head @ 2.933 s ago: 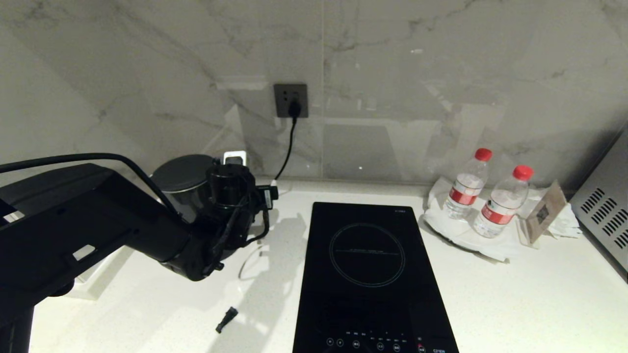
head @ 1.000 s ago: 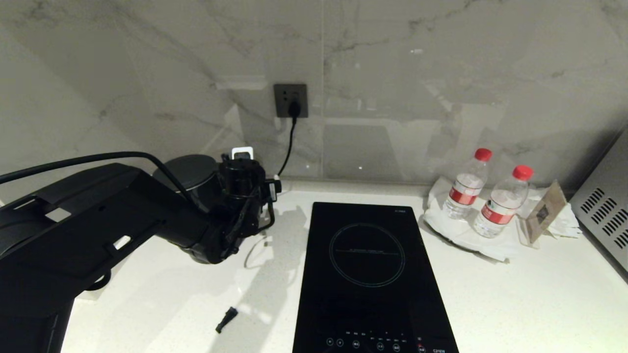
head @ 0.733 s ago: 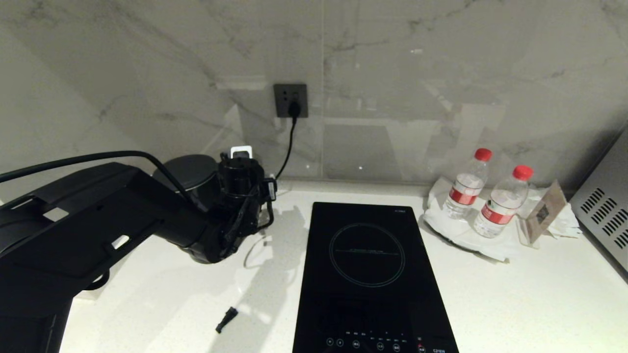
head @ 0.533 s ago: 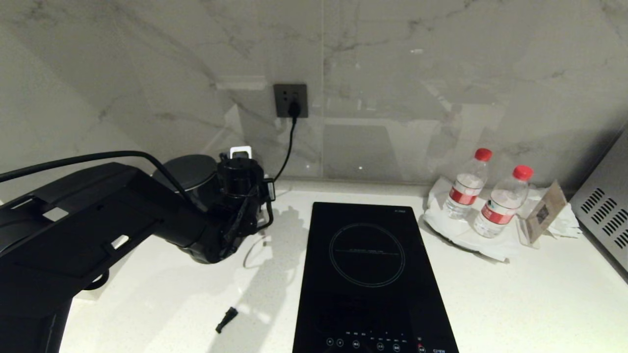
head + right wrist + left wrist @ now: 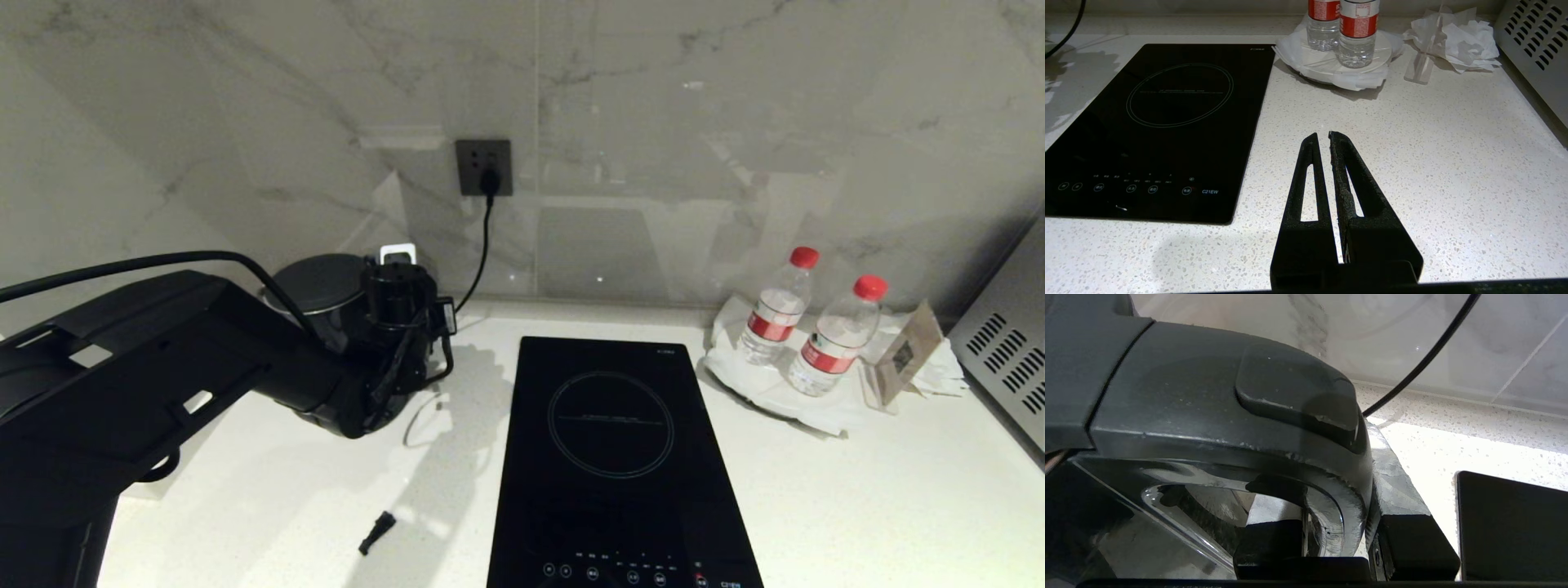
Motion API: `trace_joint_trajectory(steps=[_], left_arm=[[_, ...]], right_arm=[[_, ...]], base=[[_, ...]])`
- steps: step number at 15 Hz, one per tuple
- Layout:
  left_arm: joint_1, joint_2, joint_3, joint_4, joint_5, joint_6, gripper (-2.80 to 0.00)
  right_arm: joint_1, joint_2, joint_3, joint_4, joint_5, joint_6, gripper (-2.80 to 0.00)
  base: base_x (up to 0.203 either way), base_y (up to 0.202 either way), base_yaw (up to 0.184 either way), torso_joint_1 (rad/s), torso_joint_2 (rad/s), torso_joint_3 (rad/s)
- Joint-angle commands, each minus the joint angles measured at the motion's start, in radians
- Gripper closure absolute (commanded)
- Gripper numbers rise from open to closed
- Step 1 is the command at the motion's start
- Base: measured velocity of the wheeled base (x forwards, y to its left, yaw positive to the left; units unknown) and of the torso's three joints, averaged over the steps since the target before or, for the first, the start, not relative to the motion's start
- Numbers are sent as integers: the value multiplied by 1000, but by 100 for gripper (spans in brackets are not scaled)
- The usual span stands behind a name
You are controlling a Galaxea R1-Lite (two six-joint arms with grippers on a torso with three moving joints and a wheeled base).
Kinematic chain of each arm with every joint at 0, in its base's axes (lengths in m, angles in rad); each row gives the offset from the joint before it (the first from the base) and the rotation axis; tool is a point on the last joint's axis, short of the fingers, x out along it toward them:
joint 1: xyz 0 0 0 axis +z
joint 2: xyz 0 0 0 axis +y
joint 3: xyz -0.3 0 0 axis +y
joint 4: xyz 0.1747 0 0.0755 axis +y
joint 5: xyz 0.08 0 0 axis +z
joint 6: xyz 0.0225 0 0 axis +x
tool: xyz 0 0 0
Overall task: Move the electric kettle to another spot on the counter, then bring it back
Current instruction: Pick up the kettle
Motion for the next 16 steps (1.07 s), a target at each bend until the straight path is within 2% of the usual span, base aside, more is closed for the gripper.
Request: trace_joint_trajectory(steps=[1,8,16], left_arm=[[0,0,1,-5,4,0,0],[11,-29,-26,-2,9,3,0],[40,-69,-52,5,9,35,0]], right_arm=[[0,1,0,0,1,-1,0],[0,1,0,1,1,-1,0],[0,1,0,0,1,-1,0]], base=[[0,0,0,0,0,0],[0,0,0,0,0,0],[0,0,0,0,0,0]])
